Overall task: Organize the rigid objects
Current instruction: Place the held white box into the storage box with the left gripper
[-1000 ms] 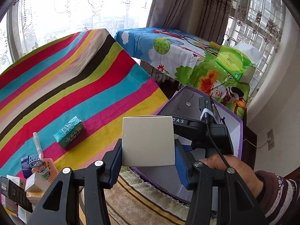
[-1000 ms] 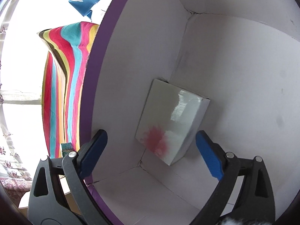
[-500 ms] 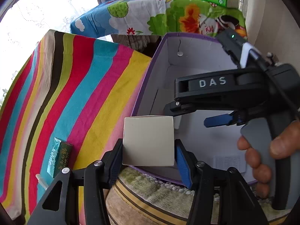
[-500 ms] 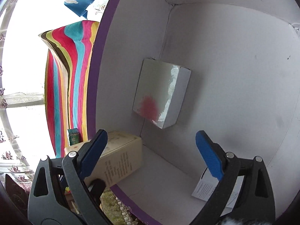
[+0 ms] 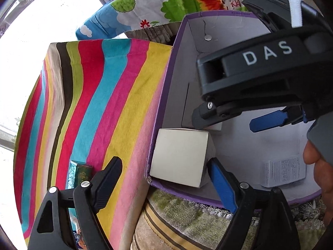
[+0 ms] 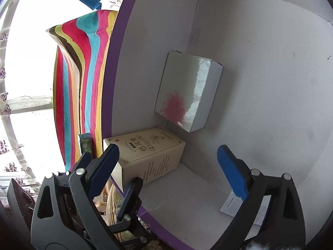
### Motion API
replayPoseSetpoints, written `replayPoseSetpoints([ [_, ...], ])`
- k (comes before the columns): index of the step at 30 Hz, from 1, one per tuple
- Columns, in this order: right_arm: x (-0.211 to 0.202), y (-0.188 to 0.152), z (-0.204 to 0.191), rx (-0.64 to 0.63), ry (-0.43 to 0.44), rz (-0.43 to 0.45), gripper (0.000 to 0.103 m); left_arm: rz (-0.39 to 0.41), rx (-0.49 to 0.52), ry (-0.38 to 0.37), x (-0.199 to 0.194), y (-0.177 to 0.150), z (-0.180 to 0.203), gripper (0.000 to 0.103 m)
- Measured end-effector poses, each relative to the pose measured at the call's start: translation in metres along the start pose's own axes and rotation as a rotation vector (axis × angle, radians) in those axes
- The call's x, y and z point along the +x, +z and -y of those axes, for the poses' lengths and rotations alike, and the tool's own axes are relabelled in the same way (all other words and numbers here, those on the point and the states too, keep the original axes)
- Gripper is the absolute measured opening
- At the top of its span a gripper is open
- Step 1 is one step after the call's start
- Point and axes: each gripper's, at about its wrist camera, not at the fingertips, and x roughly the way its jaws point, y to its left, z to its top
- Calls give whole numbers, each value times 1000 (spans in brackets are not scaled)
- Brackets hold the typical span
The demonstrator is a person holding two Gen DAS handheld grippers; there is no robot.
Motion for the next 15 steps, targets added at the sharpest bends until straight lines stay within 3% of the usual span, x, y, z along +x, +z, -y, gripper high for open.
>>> replayPoseSetpoints([
  [9,2,-26,27,3,42,-42,96,48,-137,11,-25,-17,-25,86],
  [15,-10,-44,40,-19,56,-25,96,144,-270,19,-66,-39,-44,86],
])
